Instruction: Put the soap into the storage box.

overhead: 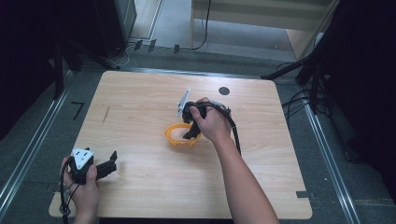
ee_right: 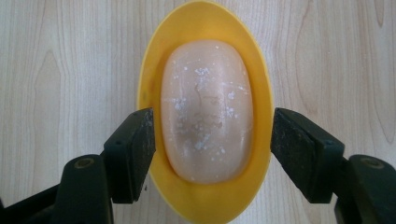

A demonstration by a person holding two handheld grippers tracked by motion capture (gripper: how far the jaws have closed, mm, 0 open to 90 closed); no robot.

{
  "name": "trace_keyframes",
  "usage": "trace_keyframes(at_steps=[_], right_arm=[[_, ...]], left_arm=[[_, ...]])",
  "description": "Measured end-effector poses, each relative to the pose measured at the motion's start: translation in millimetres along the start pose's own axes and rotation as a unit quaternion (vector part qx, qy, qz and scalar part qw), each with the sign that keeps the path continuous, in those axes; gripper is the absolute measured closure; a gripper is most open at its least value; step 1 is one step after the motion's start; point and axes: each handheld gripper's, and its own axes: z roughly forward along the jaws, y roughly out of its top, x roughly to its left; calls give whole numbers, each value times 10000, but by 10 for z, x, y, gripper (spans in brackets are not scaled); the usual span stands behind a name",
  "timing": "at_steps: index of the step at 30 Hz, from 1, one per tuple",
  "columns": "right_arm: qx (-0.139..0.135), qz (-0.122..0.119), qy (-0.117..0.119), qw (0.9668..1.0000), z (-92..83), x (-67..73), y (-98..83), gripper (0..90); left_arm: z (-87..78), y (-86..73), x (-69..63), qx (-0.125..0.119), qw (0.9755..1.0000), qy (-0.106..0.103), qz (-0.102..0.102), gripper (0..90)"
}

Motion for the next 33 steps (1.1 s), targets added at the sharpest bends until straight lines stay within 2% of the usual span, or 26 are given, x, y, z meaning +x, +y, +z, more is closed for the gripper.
trace_keyframes(at_steps=[11, 33], right_arm=[[-52, 93, -82, 9999, -75, 89, -119, 328], [-238, 328, -223, 9989, -174, 329, -488, 328]], left_arm=[[1, 0, -9, 3, 10000, 19, 25, 63], [2, 1, -16, 6, 10000, 24, 56, 63]])
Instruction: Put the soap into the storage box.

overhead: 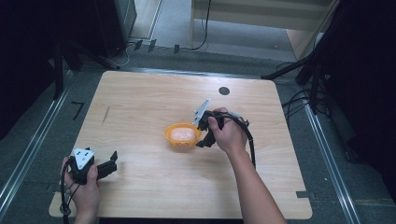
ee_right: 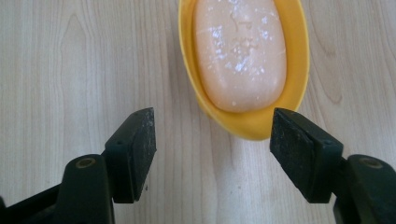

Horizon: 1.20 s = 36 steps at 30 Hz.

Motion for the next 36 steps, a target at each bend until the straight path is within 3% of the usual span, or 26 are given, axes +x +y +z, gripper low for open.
trace_keyframes(at_steps=[22, 32, 36], right_arm=[[-52, 247, -103, 9996, -25, 218, -430, 308], [-130, 381, -153, 9991, -31, 304, -645, 248], [-256, 394, -296, 9985, -54, 355, -720, 199]], left_arm=[[-1, 0, -4, -1, 10000, 10, 13, 63], [0, 0, -5, -3, 10000, 5, 17, 64], [0, 0, -3, 0, 10000, 9, 14, 64]])
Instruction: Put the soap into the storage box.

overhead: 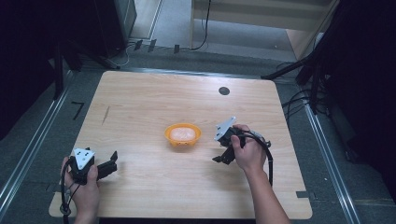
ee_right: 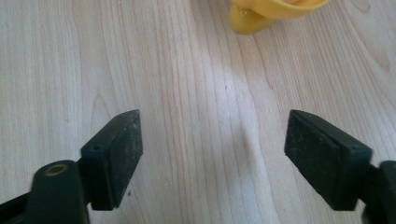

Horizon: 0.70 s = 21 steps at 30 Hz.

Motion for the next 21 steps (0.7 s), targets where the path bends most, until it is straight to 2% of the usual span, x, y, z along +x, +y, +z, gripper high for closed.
trace_keyframes(at_steps=[8, 10, 21], right_arm=[[-78, 86, -88, 9999, -10, 94, -209, 160], [-81, 157, -157, 9997, -12, 118, -274, 153], [-282, 454, -209, 9984, -58, 228, -591, 153]], left_arm=[[0, 0, 0, 1, 10000, -2, 1, 64], [0, 0, -1, 1, 10000, 3, 0, 64], [0, 0, -3, -8, 10000, -2, 9, 64]])
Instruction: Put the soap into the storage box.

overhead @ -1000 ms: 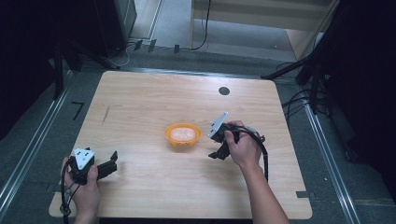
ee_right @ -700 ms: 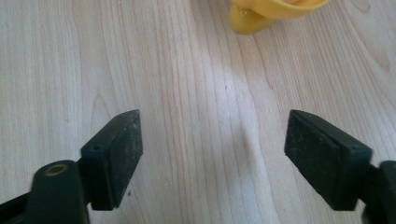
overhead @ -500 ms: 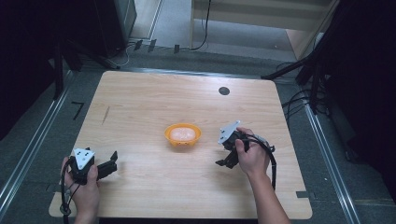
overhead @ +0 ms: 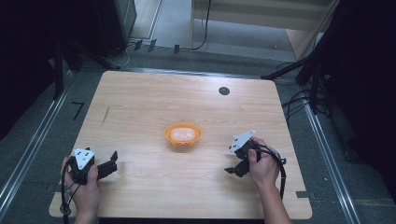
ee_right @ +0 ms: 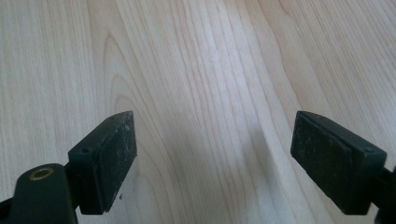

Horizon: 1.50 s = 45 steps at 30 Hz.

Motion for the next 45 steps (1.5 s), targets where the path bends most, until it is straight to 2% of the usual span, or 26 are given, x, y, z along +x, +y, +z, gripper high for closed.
trace_keyframes(at_steps=[16, 21, 27, 30, 35, 37, 45], right_arm=[[-247, 536, -158, 9981, -108, 128, -538, 153], [-371, 698, -214, 9966, -149, 167, -706, 154], [-629, 932, -278, 9933, -205, 206, -908, 153], [-802, 1045, -303, 9908, -234, 226, -1007, 153], [-1194, 1279, -341, 9840, -301, 266, -1165, 153], [-1280, 1324, -371, 9822, -316, 282, -1216, 153], [-1767, 1573, -435, 9706, -368, 301, -1374, 153]], left_arm=[[-1, 0, -2, 8, 10000, 9, 9, 64], [-2, 0, -3, 8, 10000, 10, 14, 64], [-1, 0, -4, 9, 10000, 11, 18, 64], [-1, 0, -5, 8, 10000, 15, 19, 64], [0, 0, -5, 2, 10000, 18, 24, 64], [0, 0, -7, -1, 10000, 18, 25, 64], [2, 0, -6, 10, 10000, 8, 37, 64]])
